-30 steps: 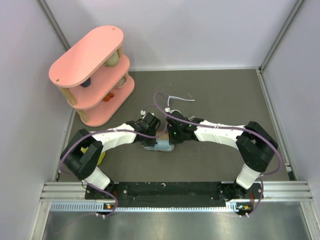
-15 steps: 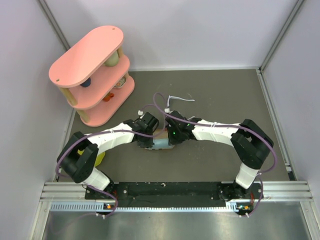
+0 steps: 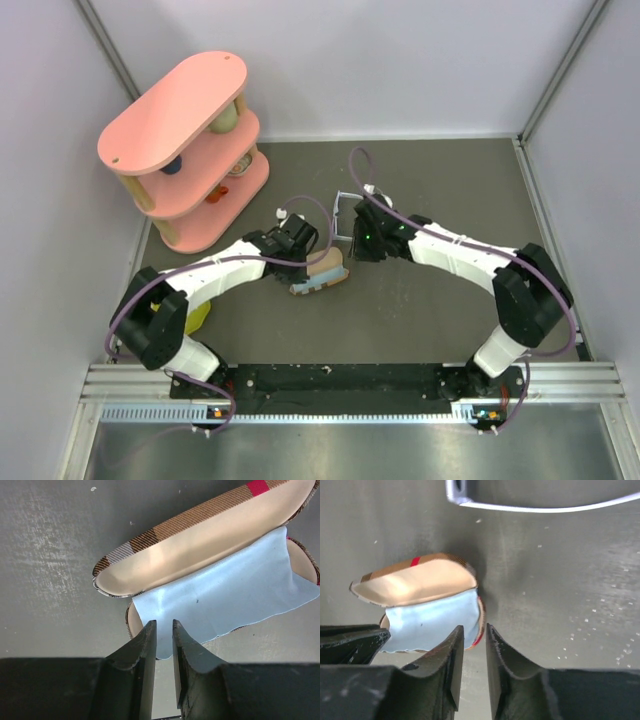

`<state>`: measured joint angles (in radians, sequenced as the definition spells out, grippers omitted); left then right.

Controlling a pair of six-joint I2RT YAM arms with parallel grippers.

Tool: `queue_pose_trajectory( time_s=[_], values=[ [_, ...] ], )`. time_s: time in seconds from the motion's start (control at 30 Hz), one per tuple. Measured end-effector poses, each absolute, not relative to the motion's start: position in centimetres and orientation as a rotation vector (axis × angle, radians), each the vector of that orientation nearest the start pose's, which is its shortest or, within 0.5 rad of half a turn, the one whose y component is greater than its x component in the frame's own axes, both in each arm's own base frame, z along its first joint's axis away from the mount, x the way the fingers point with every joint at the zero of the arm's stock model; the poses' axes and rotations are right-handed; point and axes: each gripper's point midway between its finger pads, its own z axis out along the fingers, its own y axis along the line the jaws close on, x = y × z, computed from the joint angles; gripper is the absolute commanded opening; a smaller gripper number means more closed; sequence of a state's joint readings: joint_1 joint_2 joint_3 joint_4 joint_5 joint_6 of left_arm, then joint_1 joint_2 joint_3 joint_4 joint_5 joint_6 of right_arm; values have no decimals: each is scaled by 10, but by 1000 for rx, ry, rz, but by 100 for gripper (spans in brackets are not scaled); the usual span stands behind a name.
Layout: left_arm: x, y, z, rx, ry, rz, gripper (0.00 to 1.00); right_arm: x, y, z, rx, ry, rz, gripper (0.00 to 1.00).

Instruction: Organize the sunglasses

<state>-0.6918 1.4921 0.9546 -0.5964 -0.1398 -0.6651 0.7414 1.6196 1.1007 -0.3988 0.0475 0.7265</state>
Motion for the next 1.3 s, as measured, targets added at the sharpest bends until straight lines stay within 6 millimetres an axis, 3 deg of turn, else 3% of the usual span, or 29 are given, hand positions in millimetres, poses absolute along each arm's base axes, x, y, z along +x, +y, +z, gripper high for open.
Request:
queue_pose_trajectory(
  time_s=[0.1, 0.33, 0.43, 0.67, 0.8, 0.97, 1.13, 1.17, 1.23, 1.27, 1.3],
  values=[
    [246, -201, 64, -2, 2702, -220, 24, 295, 275, 94, 123, 2579, 512, 41],
    [261, -200, 76, -16, 2662, -219, 25, 327, 264, 106, 494, 2570, 557, 44],
    [267, -197, 82, -27, 2642, -206, 25, 341, 273, 97, 670, 2582, 600, 44],
    [276, -171, 106, -95, 2567, -143, 31, 341, 287, 63, 1078, 2623, 617, 48],
    [282, -154, 124, -143, 2507, -125, 33, 347, 287, 57, 1255, 2570, 595, 49],
    [287, -136, 135, -184, 2474, -108, 34, 369, 295, 54, 1378, 2493, 598, 48],
    [288, -123, 139, -204, 2470, -86, 34, 378, 297, 38, 1474, 2455, 565, 37],
    [288, -121, 139, -207, 2469, -82, 34, 378, 296, 34, 1490, 2450, 551, 25],
    [289, -118, 140, -212, 2469, -76, 34, 379, 294, 29, 1515, 2439, 533, 16],
    [289, -117, 139, -214, 2469, -74, 34, 379, 293, 29, 1519, 2433, 528, 5],
    [289, -116, 139, -215, 2470, -71, 34, 380, 293, 29, 1523, 2426, 526, 0]
  ],
)
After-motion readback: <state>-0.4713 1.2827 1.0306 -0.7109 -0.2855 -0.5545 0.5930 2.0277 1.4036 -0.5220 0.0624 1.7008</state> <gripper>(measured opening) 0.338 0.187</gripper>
